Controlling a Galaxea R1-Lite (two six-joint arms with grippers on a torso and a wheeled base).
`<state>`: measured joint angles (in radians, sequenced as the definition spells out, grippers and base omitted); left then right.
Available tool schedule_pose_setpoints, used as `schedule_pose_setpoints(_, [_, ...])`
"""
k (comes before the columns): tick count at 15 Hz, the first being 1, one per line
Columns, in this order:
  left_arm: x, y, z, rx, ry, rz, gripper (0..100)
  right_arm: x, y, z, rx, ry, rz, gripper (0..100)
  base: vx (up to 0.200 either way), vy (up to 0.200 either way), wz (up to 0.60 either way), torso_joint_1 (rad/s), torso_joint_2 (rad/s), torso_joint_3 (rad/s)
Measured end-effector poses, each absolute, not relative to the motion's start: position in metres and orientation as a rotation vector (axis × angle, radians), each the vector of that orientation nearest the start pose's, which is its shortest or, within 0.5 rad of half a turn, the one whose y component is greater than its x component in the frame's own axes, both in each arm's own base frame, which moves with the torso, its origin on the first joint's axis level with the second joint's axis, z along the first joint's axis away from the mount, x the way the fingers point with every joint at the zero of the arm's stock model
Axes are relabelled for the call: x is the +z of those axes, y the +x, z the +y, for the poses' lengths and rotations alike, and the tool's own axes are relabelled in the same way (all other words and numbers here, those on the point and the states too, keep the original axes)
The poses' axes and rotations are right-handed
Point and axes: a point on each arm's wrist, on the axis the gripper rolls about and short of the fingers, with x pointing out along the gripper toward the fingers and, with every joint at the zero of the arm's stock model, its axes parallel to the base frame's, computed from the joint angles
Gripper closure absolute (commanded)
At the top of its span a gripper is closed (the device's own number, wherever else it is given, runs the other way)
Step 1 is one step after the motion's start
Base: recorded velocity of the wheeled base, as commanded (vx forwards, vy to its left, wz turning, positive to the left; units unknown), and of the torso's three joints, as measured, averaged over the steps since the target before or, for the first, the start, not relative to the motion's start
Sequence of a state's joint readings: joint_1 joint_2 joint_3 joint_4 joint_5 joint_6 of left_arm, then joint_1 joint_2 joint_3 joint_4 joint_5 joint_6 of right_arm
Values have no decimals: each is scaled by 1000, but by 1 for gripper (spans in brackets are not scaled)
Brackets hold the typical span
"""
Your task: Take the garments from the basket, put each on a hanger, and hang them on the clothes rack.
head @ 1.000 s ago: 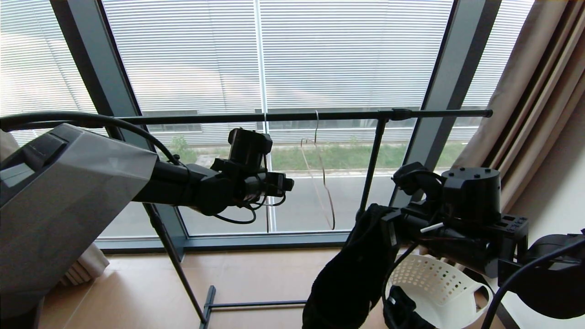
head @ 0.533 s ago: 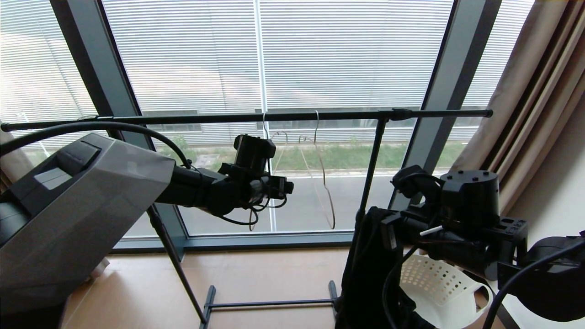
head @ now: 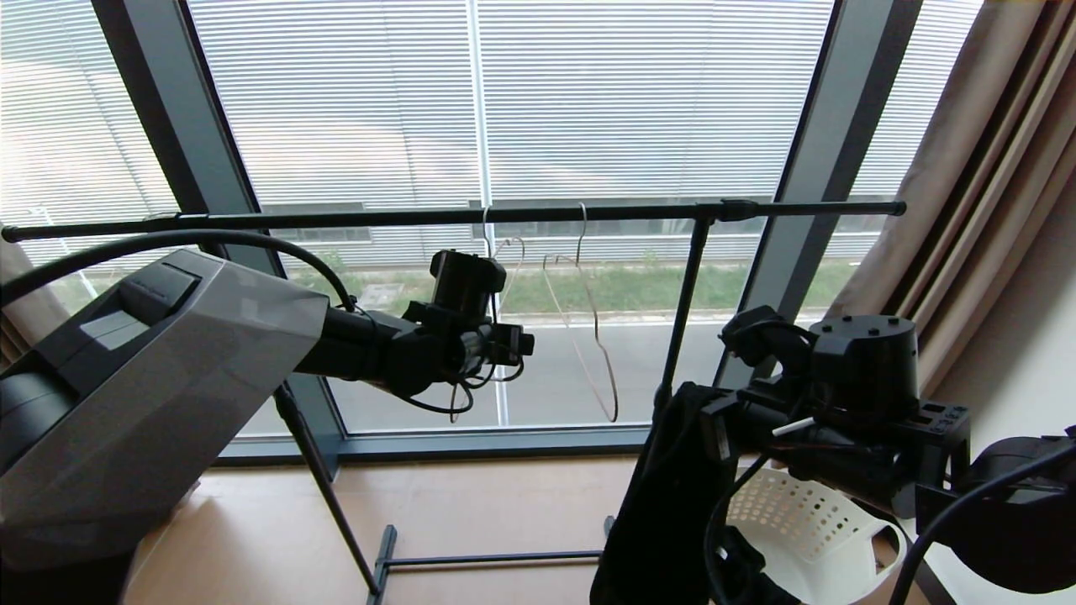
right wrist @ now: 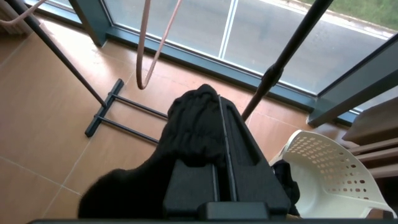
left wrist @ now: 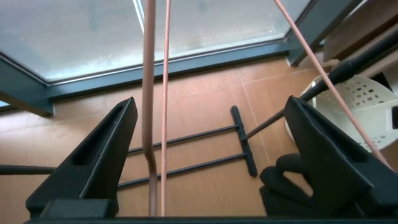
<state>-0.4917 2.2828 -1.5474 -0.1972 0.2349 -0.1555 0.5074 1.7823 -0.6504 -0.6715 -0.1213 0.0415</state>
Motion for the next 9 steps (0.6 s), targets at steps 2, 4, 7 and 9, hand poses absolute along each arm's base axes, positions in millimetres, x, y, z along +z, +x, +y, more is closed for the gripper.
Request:
schedule_pose_setpoints(2, [116, 415, -210, -190, 41, 511, 0, 122, 261, 142, 371, -102, 449, 100, 0, 0, 0, 0, 0, 0])
schedule_pose_setpoints(4, [116, 417, -206, -164, 45, 506, 0, 121, 261, 143, 371, -103, 451, 100, 0, 0, 0, 0, 0, 0])
schedule_pose_setpoints(7, [114, 417, -205, -152, 50, 510, 100, 121, 261, 142, 371, -103, 452, 100, 0, 0, 0, 0, 0, 0])
schedule_pose_setpoints(9, [113, 417, -205, -149, 52, 512, 100, 120, 260, 142, 370, -104, 454, 100, 0, 0, 0, 0, 0, 0])
